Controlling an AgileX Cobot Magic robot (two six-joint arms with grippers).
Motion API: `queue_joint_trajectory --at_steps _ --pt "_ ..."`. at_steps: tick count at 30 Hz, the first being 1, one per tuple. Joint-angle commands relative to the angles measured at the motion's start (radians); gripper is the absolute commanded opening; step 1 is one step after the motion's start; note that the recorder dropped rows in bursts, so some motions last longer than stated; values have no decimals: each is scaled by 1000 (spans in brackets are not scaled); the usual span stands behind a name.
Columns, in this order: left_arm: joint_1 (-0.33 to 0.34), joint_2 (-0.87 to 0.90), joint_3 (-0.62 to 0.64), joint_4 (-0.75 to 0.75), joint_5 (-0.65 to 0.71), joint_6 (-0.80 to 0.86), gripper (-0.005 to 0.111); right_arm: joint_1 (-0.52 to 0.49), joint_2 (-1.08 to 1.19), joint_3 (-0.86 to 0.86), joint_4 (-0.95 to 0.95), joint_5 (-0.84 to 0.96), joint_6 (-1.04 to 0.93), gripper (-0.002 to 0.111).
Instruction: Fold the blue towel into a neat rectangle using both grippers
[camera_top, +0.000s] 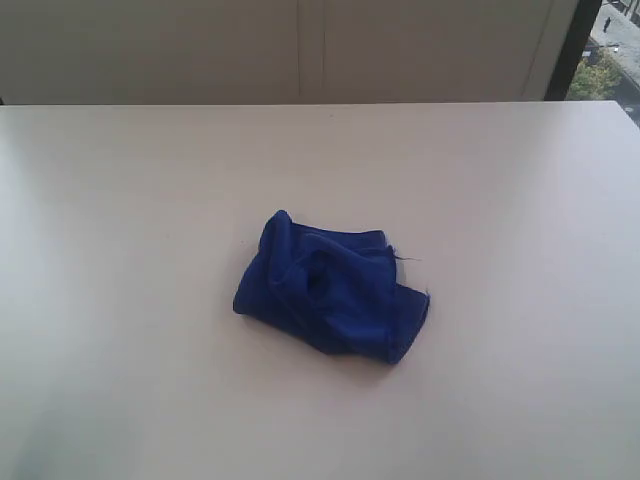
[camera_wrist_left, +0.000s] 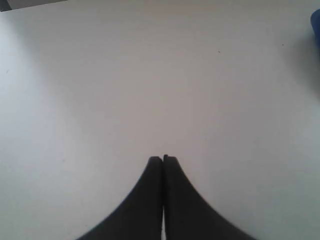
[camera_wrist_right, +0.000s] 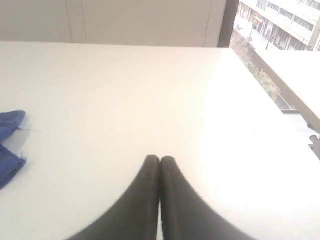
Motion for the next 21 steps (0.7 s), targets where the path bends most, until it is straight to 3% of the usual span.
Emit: queue_joint_trajectory --at_steps 1,7,13,17,21 --pt "1 -5 5 -11 0 2 0 -3 -6 5 -3 -120 2 0" --pt "1 -5 5 -11 0 2 0 -3 -6 5 -3 -443 2 0" --pt "1 -5 5 -11 0 2 0 -3 -6 5 -3 -653 2 0" --pt "1 -5 5 -11 0 2 0 -3 -6 5 -3 -713 -32 0" --pt "1 -5 5 -11 0 2 0 -3 -6 -6 118 -678 -84 0"
